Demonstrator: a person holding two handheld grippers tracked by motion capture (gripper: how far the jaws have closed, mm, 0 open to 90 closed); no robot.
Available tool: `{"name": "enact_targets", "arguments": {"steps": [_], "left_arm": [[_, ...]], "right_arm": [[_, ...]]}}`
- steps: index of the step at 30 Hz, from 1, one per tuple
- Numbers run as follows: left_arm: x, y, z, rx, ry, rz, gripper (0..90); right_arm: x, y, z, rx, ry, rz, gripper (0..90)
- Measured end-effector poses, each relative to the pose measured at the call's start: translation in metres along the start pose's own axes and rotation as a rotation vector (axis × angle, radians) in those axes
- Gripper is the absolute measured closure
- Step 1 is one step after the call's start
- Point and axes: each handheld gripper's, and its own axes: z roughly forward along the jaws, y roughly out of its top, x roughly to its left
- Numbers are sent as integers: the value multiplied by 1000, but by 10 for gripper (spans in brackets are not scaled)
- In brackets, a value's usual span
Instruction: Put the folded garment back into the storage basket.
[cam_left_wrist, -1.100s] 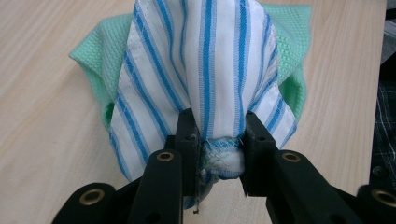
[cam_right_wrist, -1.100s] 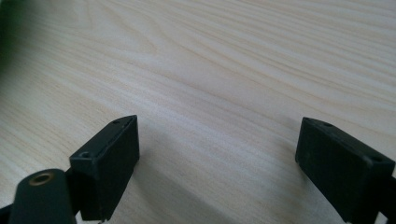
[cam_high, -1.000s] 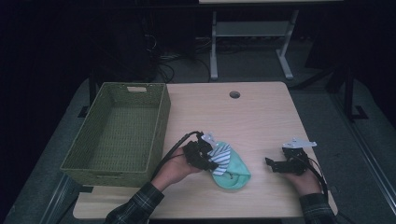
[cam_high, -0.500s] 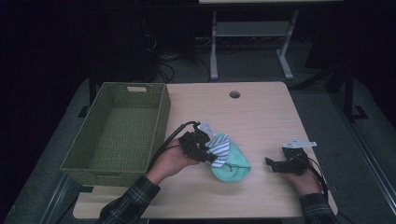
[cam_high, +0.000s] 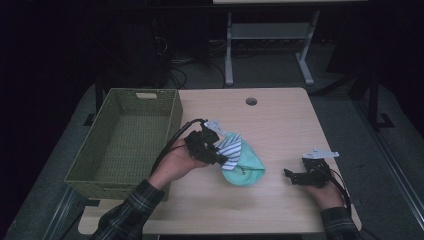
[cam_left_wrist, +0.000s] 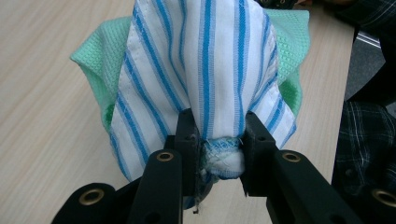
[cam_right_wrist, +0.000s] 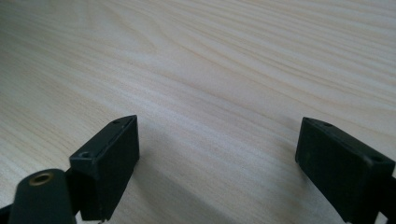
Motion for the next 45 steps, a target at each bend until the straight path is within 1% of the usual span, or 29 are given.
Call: {"name": "enact_targets", "arguments": {"steps": [3, 4, 7, 9, 10, 14, 17, 19, 23, 26, 29, 30, 33, 36, 38, 42, 45], "left_arm": [[1, 1, -8, -8, 11, -10, 720], [2, 2, -11, -4, 16, 1, 721], [4, 2, -18, -16, 27, -12, 721], [6, 1, -23, -15, 35, -7, 720], [7, 1, -26, -16, 40, -14, 720], [9, -1, -38, -8, 64, -11, 720], [11, -2, -46, -18, 79, -21, 721], [13, -3, -53, -9, 87, -20, 720], [17, -5, -64, -6, 109, -26, 720], [19, -7, -71, -11, 126, -37, 720], [23, -10, -78, -19, 138, -58, 721], [24, -11, -80, -14, 141, -57, 720], [28, -15, -87, -20, 150, -77, 720], [33, -19, -94, -22, 162, -87, 720], [35, -23, -98, -30, 172, -105, 720], [41, -30, -110, -40, 192, -127, 720], [45, -37, -120, -48, 214, -149, 720]], "right_arm": [[0, 0, 0, 0, 0, 0, 131], [0, 0, 0, 0, 0, 0, 131], [0, 0, 0, 0, 0, 0, 131], [0, 0, 0, 0, 0, 0, 131], [0, 0, 0, 0, 0, 1, 131], [0, 0, 0, 0, 0, 1, 130], [0, 0, 0, 0, -2, 2, 130], [0, 0, 0, 0, -2, 3, 130], [0, 0, 0, 0, -2, 2, 130], [0, 0, 0, 0, -3, 3, 130], [0, 0, 0, -1, -3, 3, 130], [0, 0, 0, -1, -4, 3, 130], [0, 0, 0, -1, -4, 2, 130], [0, 0, 0, -1, -4, 3, 130], [0, 0, 0, -1, -4, 4, 130], [0, 0, 0, -1, -5, 5, 130], [0, 0, 0, -1, -6, 5, 130]]}}
